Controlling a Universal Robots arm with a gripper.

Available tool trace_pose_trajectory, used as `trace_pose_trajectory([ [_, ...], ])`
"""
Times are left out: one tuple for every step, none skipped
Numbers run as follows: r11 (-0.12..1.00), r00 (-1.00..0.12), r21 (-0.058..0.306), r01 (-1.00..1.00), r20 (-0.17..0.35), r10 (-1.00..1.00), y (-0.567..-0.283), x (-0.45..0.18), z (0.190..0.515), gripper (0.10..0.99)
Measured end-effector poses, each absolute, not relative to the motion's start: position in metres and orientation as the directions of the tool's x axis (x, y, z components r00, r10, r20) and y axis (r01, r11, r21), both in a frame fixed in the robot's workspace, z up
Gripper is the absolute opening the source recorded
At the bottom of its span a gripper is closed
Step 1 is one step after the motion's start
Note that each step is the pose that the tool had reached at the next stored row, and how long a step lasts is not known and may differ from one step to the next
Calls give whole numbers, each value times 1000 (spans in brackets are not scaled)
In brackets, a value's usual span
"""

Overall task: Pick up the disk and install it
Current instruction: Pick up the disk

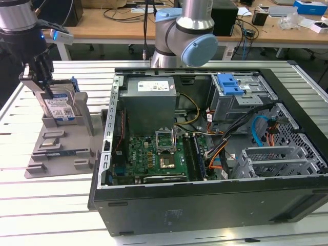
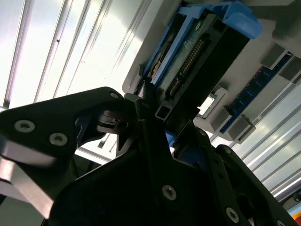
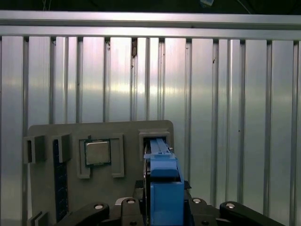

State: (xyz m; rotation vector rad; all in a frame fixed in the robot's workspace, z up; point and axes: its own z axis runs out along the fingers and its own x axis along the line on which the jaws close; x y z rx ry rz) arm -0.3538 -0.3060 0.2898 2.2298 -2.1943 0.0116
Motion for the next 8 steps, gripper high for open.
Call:
trace_pose_trajectory([
  [-16,16,4,-1000,15,-1000,-306,-354,290,365],
  [-16,16,4,-1000,15,-1000,-306,-354,290,365],
  [-16,16,4,-1000,15,-1000,-306,-354,290,365],
  [-16,16,4,-1000,15,-1000,-306,-354,290,365],
  [-16,16,4,-1000,15,-1000,-306,-354,290,365],
  [-16,16,4,-1000,15,-1000,-306,-354,290,365],
  [-16,16,4,-1000,15,-1000,-306,-354,290,365],
  [-16,16,4,-1000,15,-1000,-306,-354,290,365],
])
